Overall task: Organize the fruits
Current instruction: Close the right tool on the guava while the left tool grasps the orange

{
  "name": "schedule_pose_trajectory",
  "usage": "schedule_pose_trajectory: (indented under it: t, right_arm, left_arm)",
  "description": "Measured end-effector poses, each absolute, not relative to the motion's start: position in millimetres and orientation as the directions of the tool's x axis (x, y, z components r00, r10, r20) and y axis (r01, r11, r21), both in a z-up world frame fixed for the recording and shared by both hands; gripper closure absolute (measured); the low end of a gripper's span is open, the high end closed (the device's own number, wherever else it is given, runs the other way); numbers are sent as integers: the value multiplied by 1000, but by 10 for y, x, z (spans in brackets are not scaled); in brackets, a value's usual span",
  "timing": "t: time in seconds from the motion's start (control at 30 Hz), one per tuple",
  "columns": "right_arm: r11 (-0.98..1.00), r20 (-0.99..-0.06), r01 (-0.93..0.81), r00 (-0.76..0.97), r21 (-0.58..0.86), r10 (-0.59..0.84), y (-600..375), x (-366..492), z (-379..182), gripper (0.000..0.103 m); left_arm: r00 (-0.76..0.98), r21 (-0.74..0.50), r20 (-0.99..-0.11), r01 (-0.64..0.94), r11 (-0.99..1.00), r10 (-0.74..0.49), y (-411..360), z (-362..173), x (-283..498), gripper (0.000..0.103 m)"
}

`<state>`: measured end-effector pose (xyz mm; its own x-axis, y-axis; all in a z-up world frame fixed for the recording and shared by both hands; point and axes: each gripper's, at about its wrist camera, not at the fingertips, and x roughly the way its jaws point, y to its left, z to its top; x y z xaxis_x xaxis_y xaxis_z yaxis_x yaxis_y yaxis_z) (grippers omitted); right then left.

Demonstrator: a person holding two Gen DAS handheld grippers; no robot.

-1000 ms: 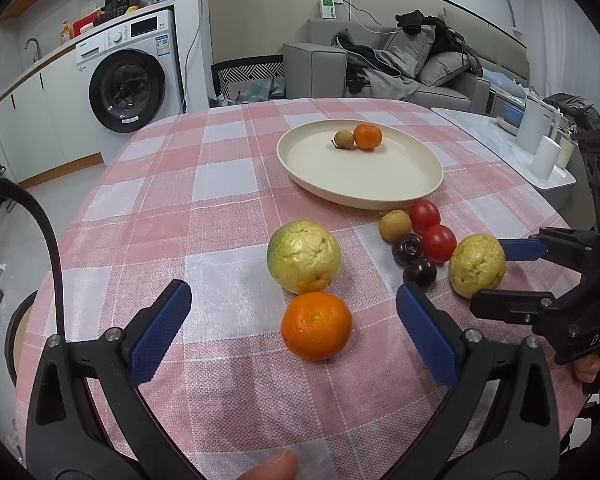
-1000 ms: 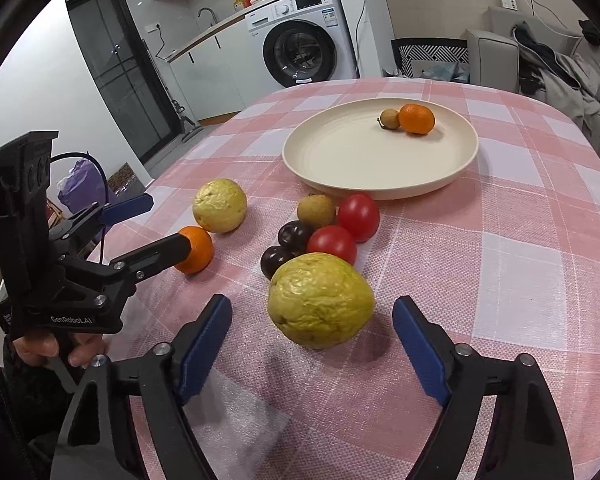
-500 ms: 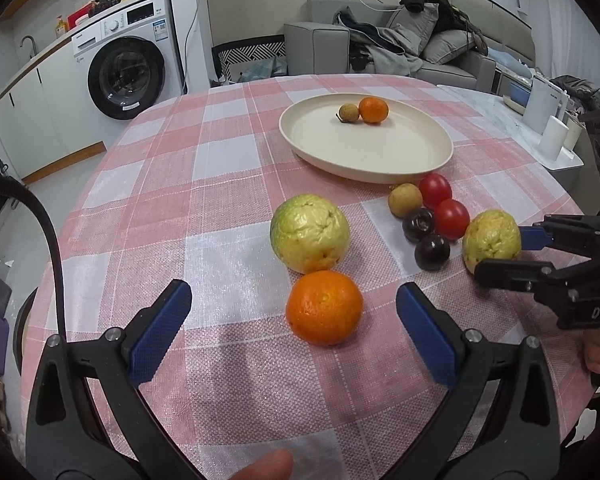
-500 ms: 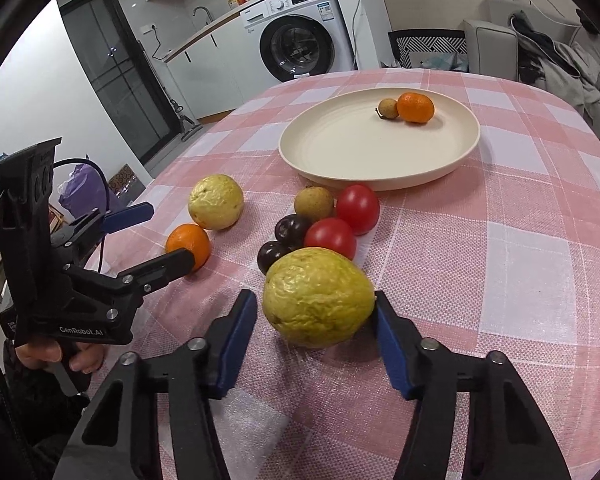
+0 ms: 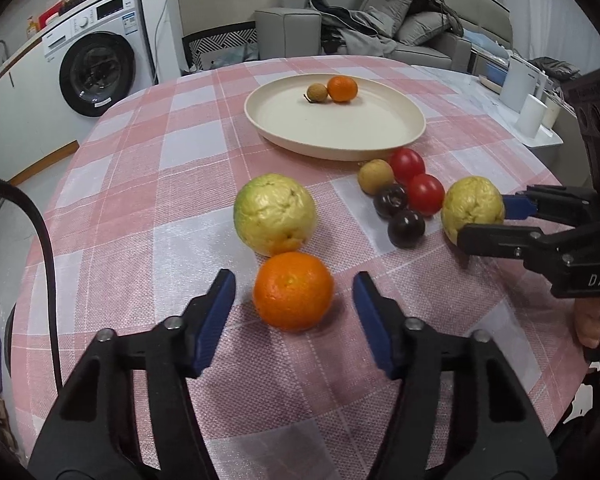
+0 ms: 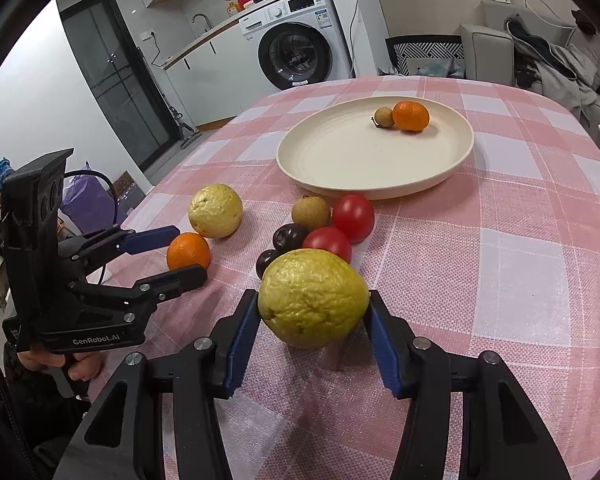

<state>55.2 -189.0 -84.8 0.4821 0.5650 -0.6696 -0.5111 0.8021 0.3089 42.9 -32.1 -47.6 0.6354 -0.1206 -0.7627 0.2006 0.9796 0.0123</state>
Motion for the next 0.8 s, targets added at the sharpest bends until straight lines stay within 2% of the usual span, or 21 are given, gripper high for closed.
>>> schedule_pose_trajectory:
  t: [0.03,0.1,0.8]
  right_arm:
    - [803,-669,-511,484,308,565,-1893,549,-844,49]
    - [803,-666,-511,487,307,565,-1902,543,-837,49]
    - [806,-647,-510,512,301,565,-1935,525,-805,51]
  left_arm:
    - [629,14,-767,208,978,-123,-334,-490,431,60]
    - [632,33,-767,207,978,-108,-352,-502,427,66]
    - [657,-8,-734,245,970,-172,-345,-400,360,66]
